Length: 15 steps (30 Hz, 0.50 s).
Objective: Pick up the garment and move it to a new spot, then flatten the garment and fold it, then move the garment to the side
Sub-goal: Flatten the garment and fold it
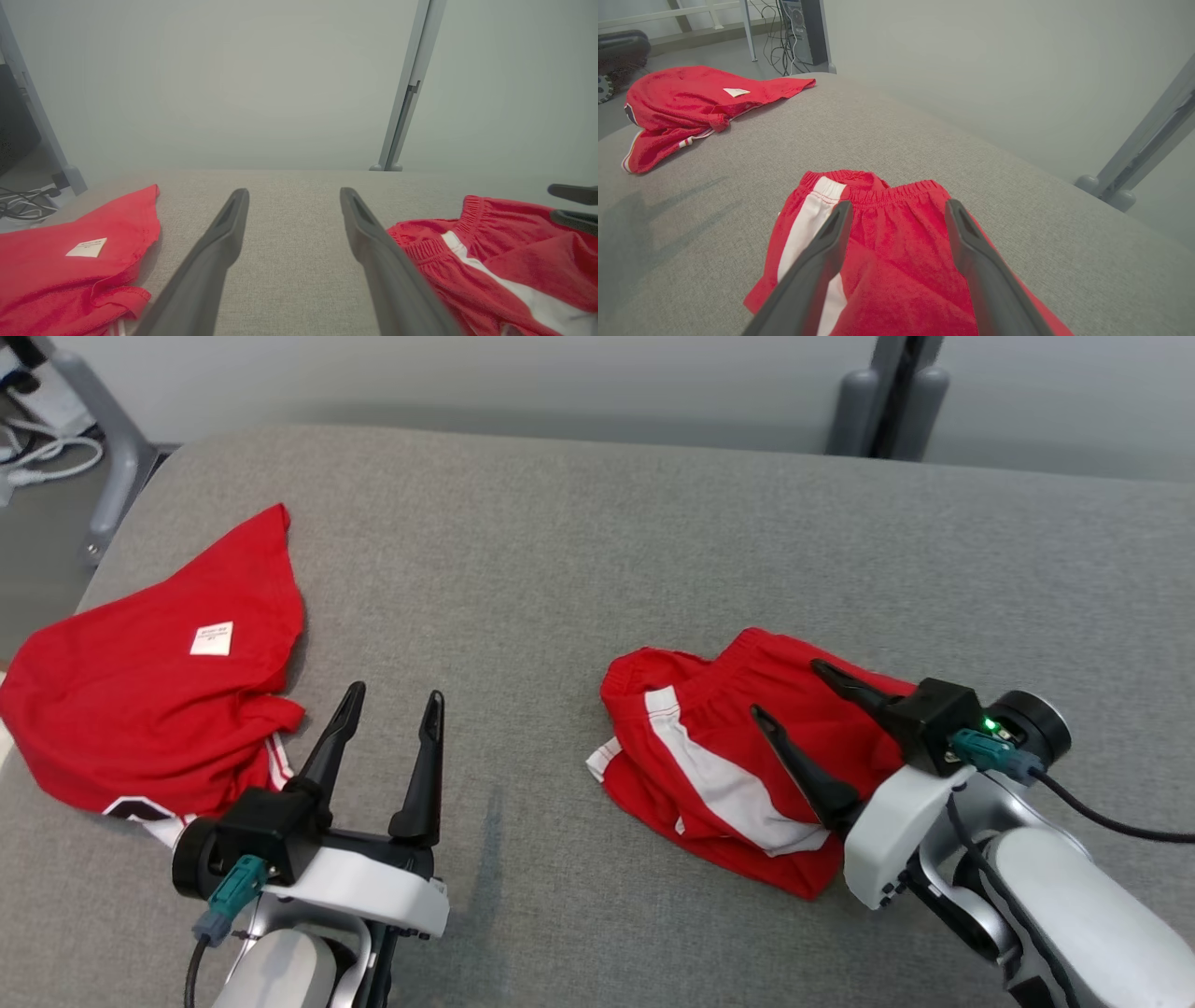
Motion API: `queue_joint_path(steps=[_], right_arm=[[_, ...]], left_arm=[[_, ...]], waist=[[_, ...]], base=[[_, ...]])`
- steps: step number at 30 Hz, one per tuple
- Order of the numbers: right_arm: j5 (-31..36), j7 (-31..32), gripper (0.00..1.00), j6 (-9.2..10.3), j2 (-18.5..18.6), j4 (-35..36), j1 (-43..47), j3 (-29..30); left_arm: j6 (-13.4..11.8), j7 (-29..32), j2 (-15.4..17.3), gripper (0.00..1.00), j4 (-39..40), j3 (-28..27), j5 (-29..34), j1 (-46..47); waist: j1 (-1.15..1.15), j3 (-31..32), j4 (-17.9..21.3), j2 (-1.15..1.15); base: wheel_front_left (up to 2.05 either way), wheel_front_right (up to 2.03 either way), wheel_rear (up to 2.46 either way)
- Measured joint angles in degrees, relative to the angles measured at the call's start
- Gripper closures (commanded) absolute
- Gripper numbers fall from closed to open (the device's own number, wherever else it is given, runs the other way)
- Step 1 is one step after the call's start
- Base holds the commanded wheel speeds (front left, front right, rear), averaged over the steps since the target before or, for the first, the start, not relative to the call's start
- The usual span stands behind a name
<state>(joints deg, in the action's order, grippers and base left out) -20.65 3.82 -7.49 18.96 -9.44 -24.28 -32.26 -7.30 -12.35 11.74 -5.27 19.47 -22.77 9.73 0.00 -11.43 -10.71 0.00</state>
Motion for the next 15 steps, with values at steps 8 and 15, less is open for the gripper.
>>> queue_joint_path(steps=[8,15], right_arm=[[-7.51,4.94,0.00,-0.01,8.62,-1.82,-15.19,-18.82],[-14.85,9.80,0.00,-0.01,13.90,-2.35,-27.85,-35.02]], left_arm=[[2.22,-1.64,-2.66,0.00,-4.32,1.72,0.19,5.00],[3.50,-2.37,-4.75,0.00,-6.99,2.01,0.59,7.43]], waist=[[0.00,-5.19,-5.19,0.00],[0.00,-8.29,-8.31,0.00]], base=[[0.00,0.00,0.00],[0.00,0.00,0.00]])
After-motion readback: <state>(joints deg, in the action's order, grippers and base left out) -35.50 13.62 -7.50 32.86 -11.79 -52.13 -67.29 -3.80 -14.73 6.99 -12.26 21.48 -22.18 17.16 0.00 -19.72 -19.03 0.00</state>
